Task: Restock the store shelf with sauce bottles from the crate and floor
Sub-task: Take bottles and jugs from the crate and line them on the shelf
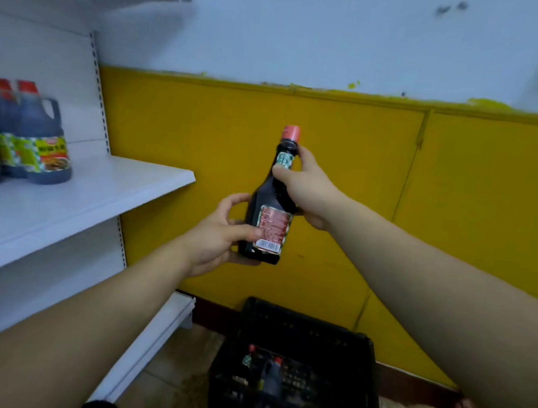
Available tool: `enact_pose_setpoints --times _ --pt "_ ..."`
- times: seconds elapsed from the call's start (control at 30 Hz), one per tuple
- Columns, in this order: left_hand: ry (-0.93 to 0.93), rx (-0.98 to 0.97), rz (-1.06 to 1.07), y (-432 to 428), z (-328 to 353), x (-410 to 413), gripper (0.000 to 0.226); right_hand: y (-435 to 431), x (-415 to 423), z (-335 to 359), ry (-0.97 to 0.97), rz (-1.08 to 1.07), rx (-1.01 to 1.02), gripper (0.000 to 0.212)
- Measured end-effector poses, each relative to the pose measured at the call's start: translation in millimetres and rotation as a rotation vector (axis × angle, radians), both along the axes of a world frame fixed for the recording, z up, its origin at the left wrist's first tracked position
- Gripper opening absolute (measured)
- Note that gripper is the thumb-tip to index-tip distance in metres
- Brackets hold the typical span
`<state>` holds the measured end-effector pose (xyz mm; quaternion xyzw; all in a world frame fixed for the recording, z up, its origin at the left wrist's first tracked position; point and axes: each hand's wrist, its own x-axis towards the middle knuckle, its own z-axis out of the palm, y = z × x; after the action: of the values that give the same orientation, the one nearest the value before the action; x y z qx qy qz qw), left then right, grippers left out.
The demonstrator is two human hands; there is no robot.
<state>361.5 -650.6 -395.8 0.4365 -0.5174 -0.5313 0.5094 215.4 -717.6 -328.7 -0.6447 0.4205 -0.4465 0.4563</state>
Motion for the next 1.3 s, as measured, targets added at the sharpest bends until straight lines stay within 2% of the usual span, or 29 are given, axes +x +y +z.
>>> enact_pose_setpoints --times 0.1,0.23,0.33,0.4,0.47,0.53,0.6,0.73,0.9,1.0,1.1,1.3 --pt "0.062 -0.011 -0.006 21 17 13 0.055 16 17 17 -0.025 0.001 -0.048 0.065" --pt "-0.193 -0.178 0.135 40 42 20 0.068 36 49 43 -0.016 -0.035 -0.174 0.077" --pt "-0.282 -0.235 0.306 47 53 25 0.091 49 61 56 0.001 -0.011 -0.221 0.059" --pt "-0.176 -0.212 0.318 57 58 35 0.081 56 63 65 -0.013 0.048 -0.193 0.047" --pt "-0.026 -0.174 0.238 67 61 45 0.07 62 66 76 -0.031 0.141 -0.133 0.04" --pt "0.038 -0.143 0.176 77 62 52 0.072 69 71 83 -0.045 0.188 -0.114 0.039" --pt "-0.042 -0.123 0.192 85 63 60 0.073 75 80 85 -0.084 0.207 -0.134 0.04" --pt "-0.38 -0.131 0.359 105 69 76 0.072 84 104 79 -0.107 0.284 -0.192 0.043" --pt "-0.394 -0.137 0.592 144 72 99 0.066 101 145 79 -0.099 0.465 -0.228 0.035" --pt "-0.384 -0.147 0.723 171 68 116 0.074 120 170 81 -0.031 0.629 -0.284 0.042" --pt "-0.424 -0.142 0.851 203 67 129 0.073 142 193 77 0.067 0.795 -0.342 0.059" --pt "-0.561 -0.046 1.031 261 59 156 0.072 188 252 56 -0.017 0.956 -0.27 0.069"
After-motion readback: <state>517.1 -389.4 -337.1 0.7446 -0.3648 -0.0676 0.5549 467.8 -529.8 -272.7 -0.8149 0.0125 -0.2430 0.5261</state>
